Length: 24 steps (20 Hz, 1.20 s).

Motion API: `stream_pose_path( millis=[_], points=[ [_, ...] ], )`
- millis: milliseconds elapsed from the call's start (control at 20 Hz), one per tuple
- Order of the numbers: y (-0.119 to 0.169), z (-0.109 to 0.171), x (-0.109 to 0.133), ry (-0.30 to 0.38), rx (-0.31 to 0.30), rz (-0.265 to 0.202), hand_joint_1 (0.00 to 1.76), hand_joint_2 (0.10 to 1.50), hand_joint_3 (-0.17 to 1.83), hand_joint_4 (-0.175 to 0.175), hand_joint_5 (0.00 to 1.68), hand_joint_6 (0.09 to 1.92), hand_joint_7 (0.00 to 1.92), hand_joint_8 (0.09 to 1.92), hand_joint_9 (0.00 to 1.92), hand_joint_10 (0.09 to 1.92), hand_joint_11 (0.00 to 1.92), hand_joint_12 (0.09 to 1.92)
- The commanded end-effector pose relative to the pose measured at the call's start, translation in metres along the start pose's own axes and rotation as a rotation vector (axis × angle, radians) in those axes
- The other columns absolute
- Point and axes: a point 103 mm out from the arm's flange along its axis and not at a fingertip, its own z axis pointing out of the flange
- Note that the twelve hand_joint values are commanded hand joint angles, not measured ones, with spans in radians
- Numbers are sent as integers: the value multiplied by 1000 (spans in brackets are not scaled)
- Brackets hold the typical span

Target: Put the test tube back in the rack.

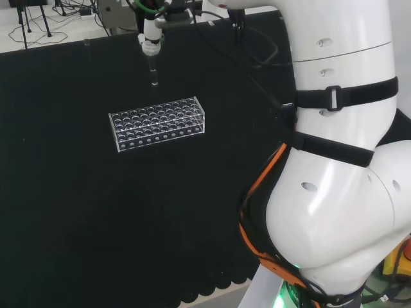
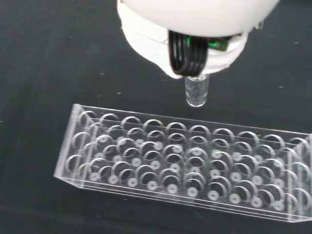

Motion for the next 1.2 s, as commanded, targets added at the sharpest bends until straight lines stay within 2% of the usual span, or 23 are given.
stream_pose_path(
  millis=[50, 800, 1200],
  points=[
    [3, 3, 11, 6, 4, -25, 1433, 595, 693, -175, 1309, 572, 1377, 774, 1433, 169, 729, 1238],
    [17, 28, 10, 55, 32, -24, 1433, 594, 693, -175, 1309, 571, 1378, 773, 1435, 166, 729, 1238],
    [27, 36, 16, 55, 50, -29, 1433, 594, 693, -175, 1310, 571, 1378, 772, 1436, 164, 730, 1238]
  ],
)
